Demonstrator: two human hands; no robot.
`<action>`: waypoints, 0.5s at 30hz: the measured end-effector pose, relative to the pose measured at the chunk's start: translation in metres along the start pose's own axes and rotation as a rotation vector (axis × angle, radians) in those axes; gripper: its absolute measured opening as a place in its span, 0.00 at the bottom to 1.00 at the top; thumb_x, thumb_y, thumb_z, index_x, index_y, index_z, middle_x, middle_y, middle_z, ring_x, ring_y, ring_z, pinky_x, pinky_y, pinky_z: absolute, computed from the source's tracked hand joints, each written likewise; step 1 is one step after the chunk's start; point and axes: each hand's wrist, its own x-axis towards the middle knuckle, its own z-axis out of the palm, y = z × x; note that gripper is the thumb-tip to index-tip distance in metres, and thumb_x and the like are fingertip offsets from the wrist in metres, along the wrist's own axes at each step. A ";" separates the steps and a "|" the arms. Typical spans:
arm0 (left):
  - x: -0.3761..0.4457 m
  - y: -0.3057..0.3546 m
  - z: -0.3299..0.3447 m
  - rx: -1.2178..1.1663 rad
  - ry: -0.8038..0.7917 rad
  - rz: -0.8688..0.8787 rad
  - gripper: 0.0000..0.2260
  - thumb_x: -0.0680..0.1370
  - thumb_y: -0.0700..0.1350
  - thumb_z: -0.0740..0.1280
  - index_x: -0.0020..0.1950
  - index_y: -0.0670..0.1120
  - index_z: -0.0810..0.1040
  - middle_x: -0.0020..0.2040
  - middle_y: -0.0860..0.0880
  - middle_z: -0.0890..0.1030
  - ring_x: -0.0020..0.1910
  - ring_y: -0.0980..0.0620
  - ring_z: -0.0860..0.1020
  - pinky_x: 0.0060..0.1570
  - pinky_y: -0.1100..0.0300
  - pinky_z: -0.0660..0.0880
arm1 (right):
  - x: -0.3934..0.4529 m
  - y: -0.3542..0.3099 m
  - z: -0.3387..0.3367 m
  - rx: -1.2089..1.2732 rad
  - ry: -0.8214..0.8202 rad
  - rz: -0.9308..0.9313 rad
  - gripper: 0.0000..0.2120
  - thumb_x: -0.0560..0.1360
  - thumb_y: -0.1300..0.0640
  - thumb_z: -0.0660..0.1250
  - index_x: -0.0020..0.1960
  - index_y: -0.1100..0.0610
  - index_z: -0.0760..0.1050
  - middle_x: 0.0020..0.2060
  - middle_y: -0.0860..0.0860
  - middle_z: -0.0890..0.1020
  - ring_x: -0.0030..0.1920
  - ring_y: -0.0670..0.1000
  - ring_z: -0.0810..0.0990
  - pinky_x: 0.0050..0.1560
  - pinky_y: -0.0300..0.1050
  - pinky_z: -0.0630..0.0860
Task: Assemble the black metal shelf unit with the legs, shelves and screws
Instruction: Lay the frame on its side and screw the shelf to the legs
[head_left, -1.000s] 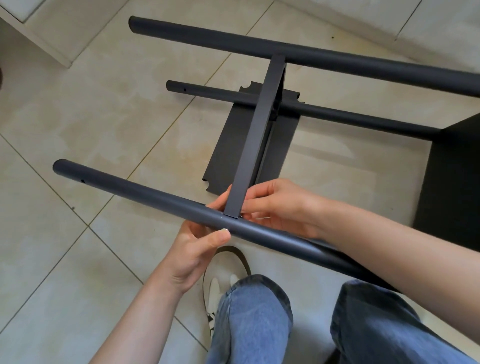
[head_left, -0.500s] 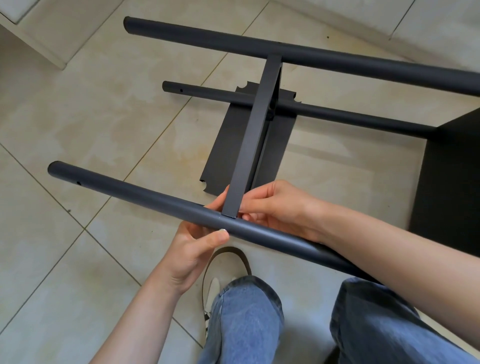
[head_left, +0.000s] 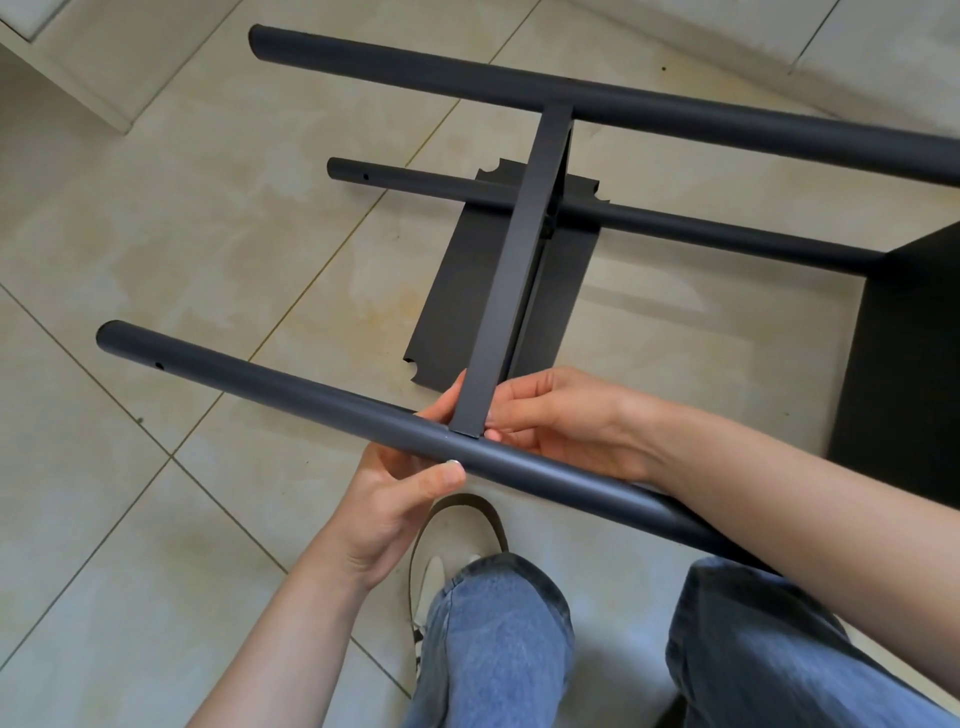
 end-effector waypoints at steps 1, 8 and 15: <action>0.000 0.001 0.000 0.006 -0.009 -0.001 0.32 0.55 0.53 0.87 0.58 0.59 0.85 0.50 0.50 0.86 0.53 0.54 0.84 0.52 0.65 0.78 | 0.001 0.000 -0.001 0.004 -0.018 0.007 0.10 0.76 0.68 0.67 0.56 0.69 0.79 0.45 0.59 0.84 0.39 0.49 0.83 0.42 0.37 0.81; 0.000 0.001 0.000 0.016 -0.016 -0.002 0.32 0.55 0.54 0.86 0.58 0.60 0.85 0.52 0.50 0.86 0.54 0.54 0.83 0.53 0.66 0.77 | 0.001 -0.003 -0.004 -0.020 -0.131 0.057 0.08 0.72 0.63 0.68 0.47 0.60 0.85 0.43 0.55 0.85 0.40 0.48 0.80 0.45 0.37 0.81; 0.000 0.001 0.001 0.023 -0.030 0.004 0.32 0.57 0.54 0.86 0.60 0.62 0.84 0.54 0.50 0.86 0.57 0.54 0.83 0.53 0.66 0.77 | 0.003 -0.003 -0.003 -0.090 -0.099 0.119 0.15 0.74 0.57 0.68 0.55 0.65 0.82 0.41 0.57 0.80 0.38 0.48 0.80 0.43 0.39 0.79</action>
